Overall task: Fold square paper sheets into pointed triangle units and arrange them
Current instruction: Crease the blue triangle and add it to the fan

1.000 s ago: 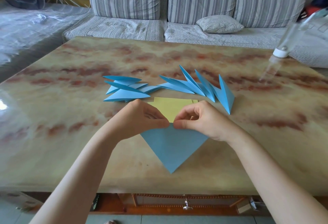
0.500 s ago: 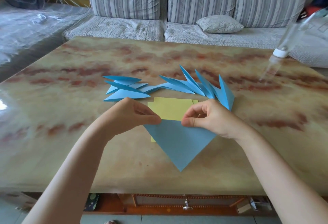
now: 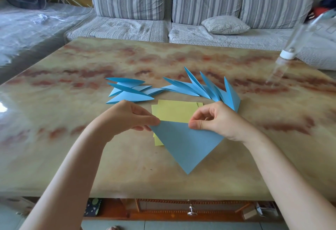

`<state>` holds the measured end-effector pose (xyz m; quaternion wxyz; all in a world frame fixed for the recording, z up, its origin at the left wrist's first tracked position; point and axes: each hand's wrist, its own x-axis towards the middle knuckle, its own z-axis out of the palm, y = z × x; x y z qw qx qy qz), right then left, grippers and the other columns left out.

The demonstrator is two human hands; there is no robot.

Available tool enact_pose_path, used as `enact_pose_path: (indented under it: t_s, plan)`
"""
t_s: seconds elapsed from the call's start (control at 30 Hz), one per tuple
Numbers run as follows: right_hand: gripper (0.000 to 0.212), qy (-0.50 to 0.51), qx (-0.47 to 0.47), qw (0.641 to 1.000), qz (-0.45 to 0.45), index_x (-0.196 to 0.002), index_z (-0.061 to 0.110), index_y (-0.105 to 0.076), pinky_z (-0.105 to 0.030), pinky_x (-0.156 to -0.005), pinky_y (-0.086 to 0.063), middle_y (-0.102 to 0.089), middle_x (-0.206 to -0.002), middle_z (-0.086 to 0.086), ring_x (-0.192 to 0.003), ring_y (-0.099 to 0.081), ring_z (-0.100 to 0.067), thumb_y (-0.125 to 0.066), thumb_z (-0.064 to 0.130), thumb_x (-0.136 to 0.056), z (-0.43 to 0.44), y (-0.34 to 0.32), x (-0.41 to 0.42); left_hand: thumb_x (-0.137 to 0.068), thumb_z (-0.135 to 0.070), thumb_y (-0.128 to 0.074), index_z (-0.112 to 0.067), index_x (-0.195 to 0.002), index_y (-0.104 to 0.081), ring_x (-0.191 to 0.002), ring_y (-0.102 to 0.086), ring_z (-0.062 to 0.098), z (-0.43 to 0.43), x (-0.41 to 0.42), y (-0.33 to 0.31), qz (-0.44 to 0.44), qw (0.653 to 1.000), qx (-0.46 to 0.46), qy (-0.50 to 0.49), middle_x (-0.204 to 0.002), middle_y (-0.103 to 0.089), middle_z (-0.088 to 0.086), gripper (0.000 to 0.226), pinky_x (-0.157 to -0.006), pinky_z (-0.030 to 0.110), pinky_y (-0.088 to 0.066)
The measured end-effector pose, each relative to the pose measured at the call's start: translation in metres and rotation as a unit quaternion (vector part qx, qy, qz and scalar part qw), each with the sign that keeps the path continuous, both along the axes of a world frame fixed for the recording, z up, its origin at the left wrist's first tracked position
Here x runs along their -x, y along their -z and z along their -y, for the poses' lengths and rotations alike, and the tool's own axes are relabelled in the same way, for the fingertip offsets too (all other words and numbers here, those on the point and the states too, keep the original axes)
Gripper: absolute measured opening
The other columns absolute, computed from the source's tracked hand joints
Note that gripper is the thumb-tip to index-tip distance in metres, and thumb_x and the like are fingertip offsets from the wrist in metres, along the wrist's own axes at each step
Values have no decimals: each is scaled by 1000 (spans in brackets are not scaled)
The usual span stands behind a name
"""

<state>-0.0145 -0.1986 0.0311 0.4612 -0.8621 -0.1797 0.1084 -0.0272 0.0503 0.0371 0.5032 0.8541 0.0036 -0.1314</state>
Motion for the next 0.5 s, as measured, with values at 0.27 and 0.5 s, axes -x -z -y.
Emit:
enact_pose_path:
  t_s: [0.27,0.5]
  plan:
    - [6,6,-4,1000,-4,-75,19,-73,-26,-74,-45,-73,-82,-10,-72,-59,-8,-77,23,-76,2,2,0,-75,-27,-78,-18,-74,-77,-60,-64,-1,-1,-2,4,18,1000,0,-23,-67,-73,-5,9,-71,18,-54]
    - [5,12,-19,1000,-14,-74,22,-72,-25,-76,-47,-72,-78,-2,-73,-61,-7,-77,23,-77,1,4,-1,-70,-28,-82,-15,-72,-76,-60,-65,-1,-1,-3,7,30,997,13,-69,-67,-73,-4,15,-67,19,-53]
